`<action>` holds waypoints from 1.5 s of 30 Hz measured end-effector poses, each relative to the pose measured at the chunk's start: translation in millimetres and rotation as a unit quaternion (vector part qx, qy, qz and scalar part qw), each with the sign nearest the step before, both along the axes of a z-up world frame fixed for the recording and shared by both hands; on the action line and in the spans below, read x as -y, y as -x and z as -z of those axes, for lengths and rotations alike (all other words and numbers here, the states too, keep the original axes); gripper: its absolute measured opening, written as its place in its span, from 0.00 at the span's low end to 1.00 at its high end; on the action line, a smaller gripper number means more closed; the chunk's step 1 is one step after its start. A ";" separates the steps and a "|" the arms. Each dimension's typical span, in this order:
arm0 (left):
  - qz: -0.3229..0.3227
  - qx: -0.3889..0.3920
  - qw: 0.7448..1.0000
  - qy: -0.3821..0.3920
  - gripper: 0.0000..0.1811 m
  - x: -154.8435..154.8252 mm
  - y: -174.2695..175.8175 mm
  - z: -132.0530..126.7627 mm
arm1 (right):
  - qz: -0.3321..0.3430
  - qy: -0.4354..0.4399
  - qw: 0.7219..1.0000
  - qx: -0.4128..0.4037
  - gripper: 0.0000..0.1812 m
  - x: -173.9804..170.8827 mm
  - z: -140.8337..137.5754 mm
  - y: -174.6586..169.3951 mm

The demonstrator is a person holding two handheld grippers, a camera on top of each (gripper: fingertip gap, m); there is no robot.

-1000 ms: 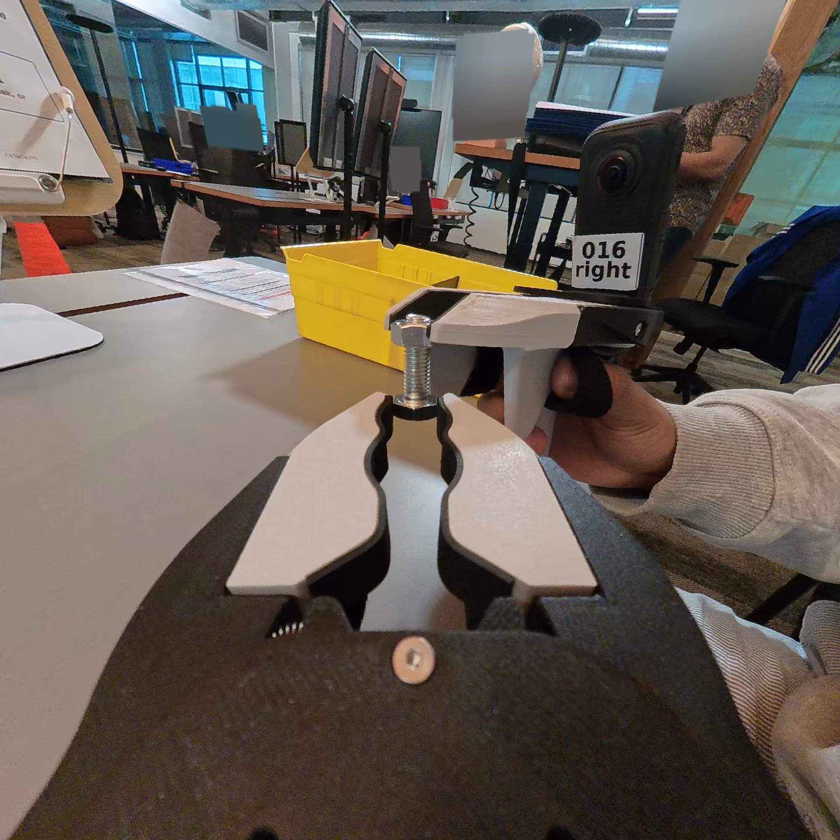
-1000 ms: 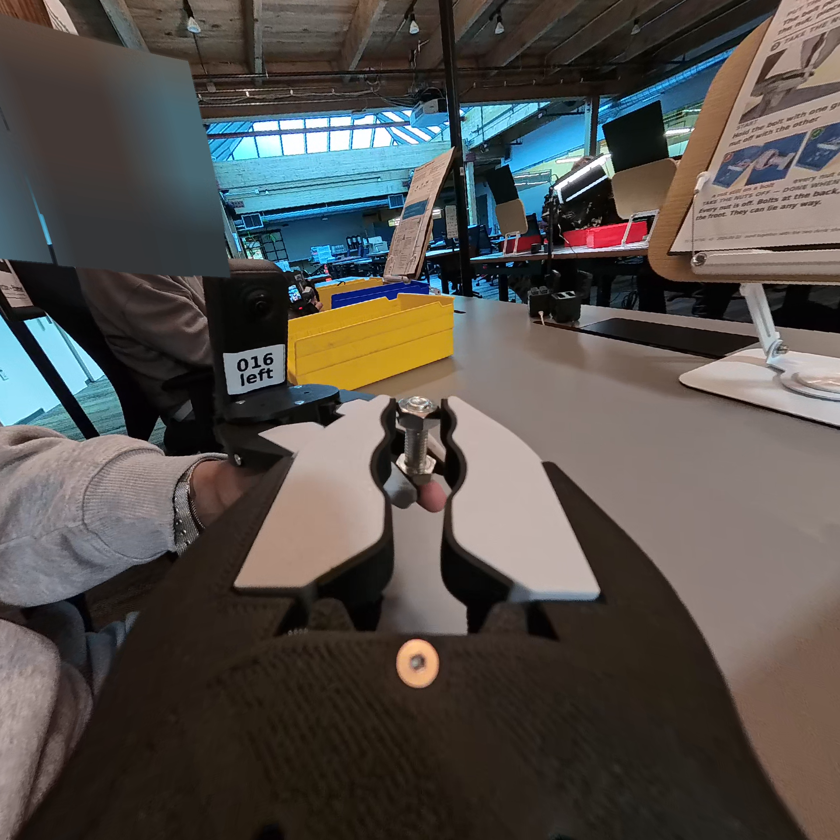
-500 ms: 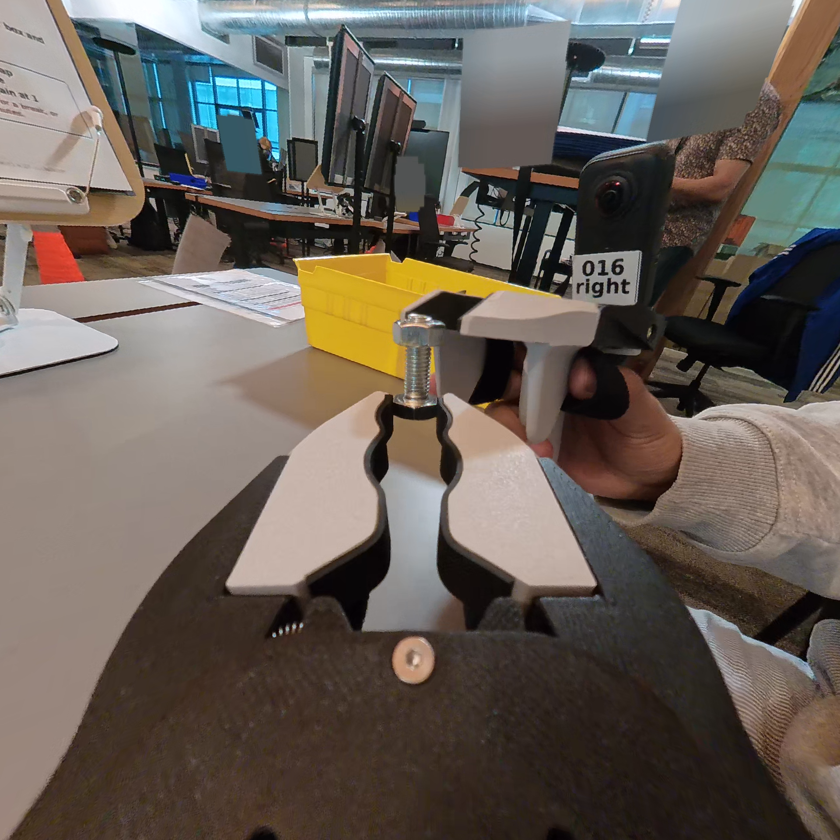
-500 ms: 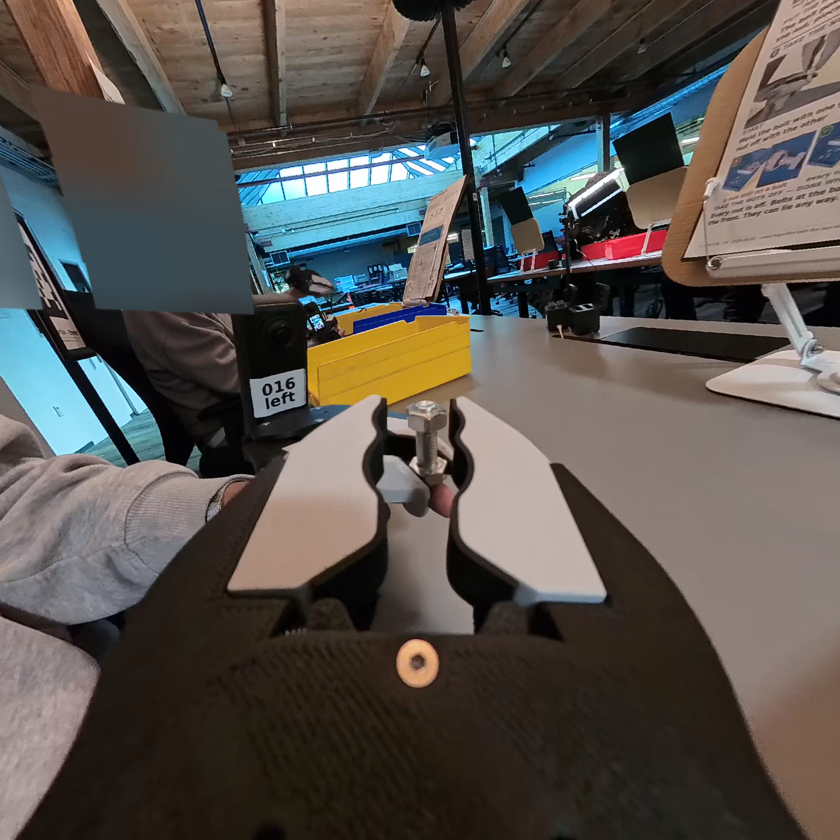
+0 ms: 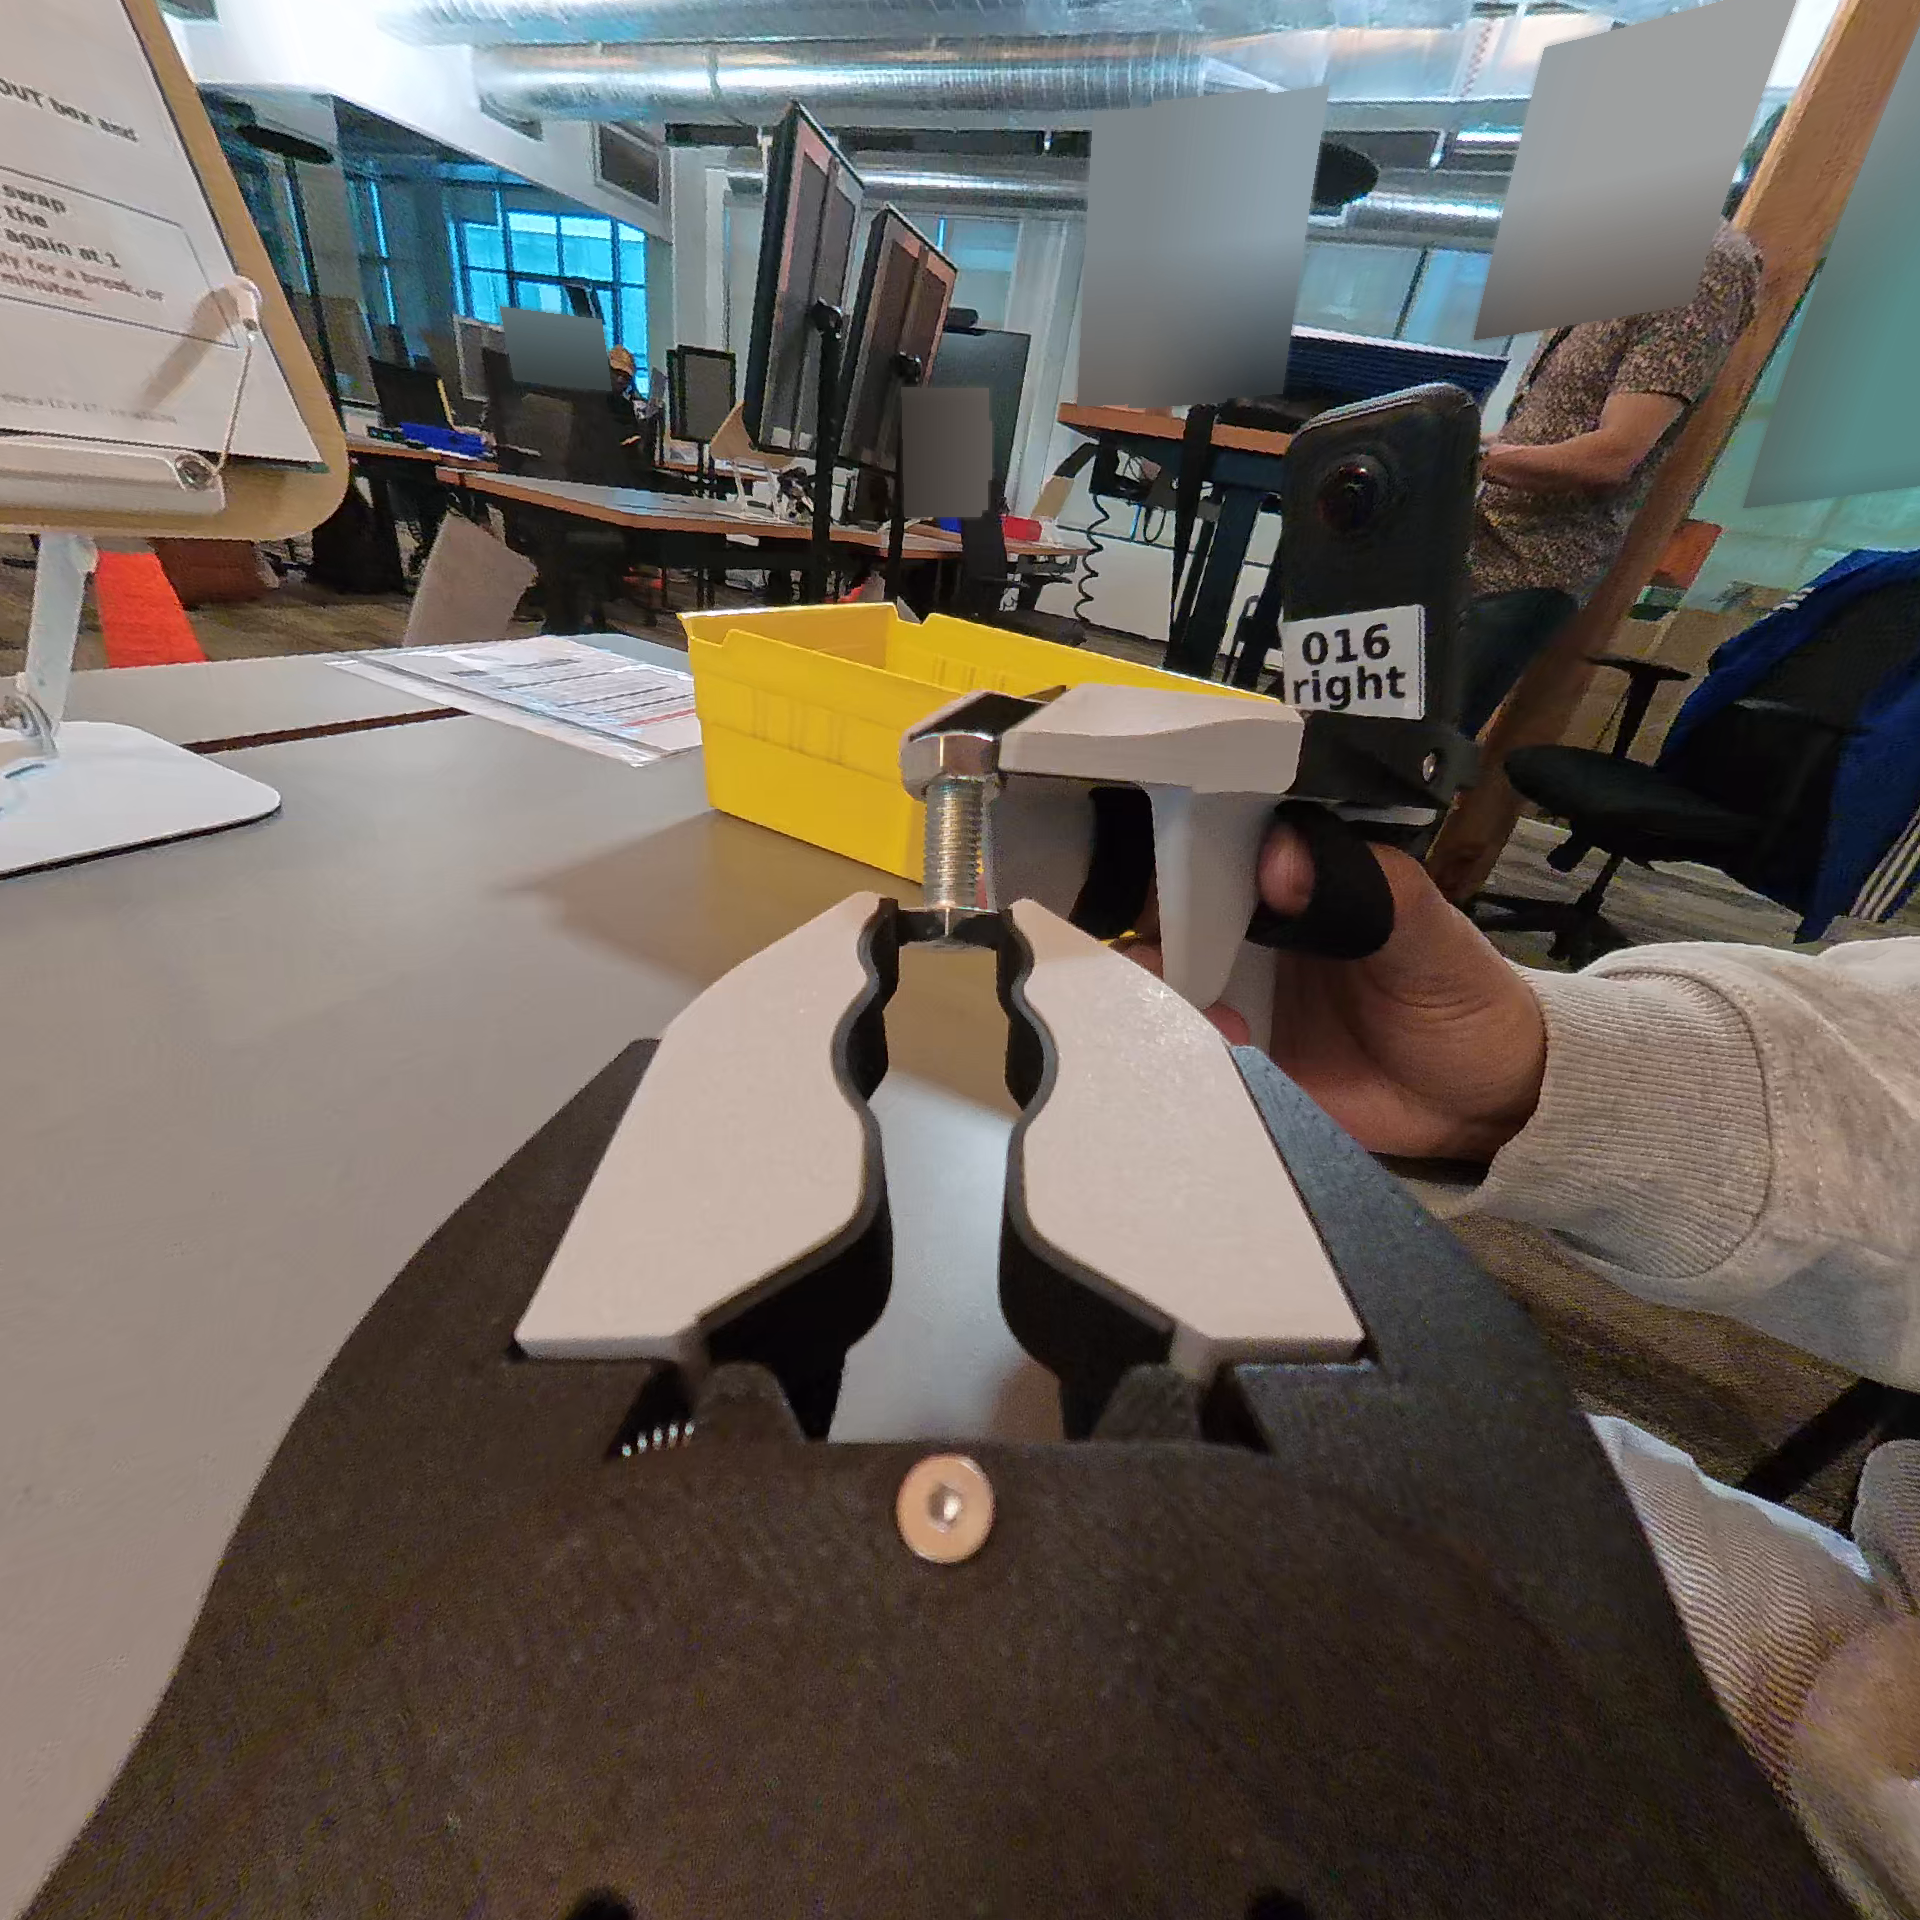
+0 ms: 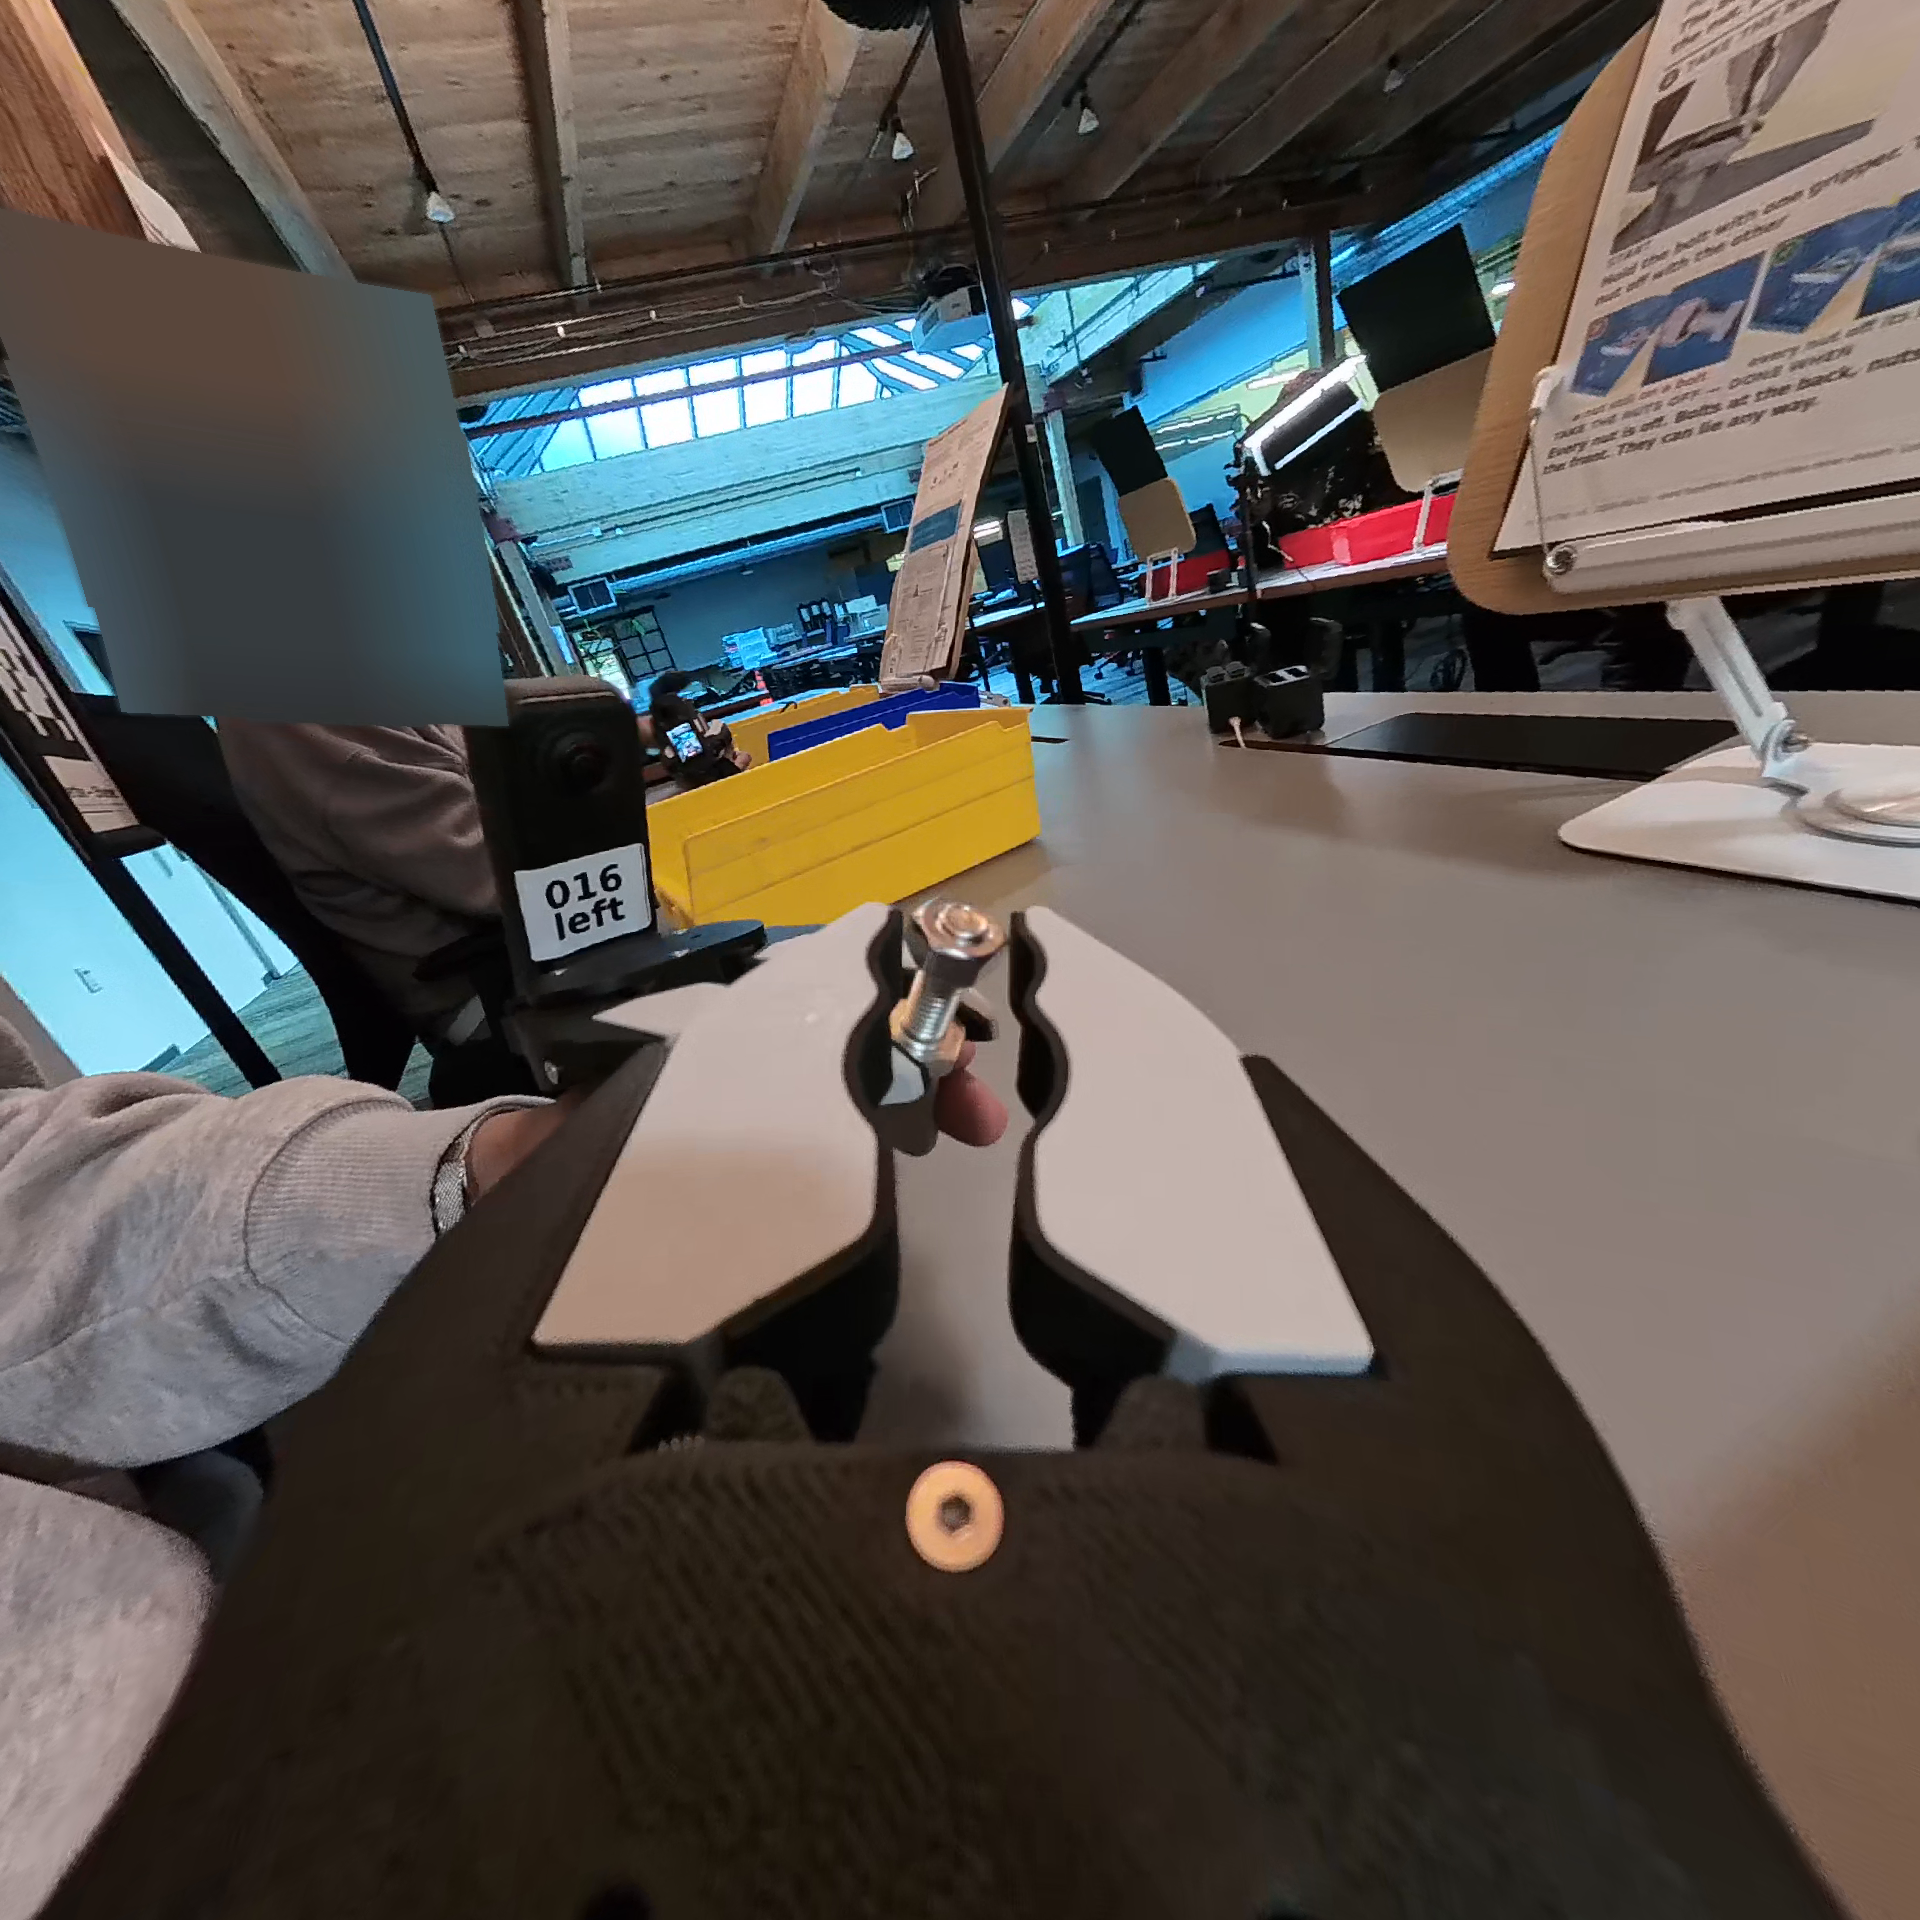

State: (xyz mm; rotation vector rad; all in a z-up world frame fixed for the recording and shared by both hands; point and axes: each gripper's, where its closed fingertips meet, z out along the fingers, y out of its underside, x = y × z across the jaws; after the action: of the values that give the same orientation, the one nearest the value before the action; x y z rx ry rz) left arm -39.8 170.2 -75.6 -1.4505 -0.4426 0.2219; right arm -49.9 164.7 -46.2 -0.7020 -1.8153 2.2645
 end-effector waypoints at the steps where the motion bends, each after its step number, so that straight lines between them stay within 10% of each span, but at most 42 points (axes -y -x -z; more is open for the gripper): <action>1: -0.001 -0.002 1.000 0.000 0.10 0.0 -0.2 -0.3 | -0.002 0.001 1.000 0.001 0.11 0.9 0.3 -0.4; 16: -0.002 0.005 1.000 -0.019 0.10 2.9 1.3 -4.0 | -0.063 0.098 0.988 0.102 0.15 0.1 1.1 2.1; 45: 0.008 0.016 1.000 0.016 0.14 -4.2 -0.3 6.5 | -0.020 -0.003 0.999 0.030 0.10 6.1 7.2 -1.3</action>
State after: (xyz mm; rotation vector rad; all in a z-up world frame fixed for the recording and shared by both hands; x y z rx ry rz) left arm -39.5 174.3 -82.1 -1.4898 -0.4542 0.1939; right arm -48.6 158.6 -53.3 -0.7480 -1.8784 2.2871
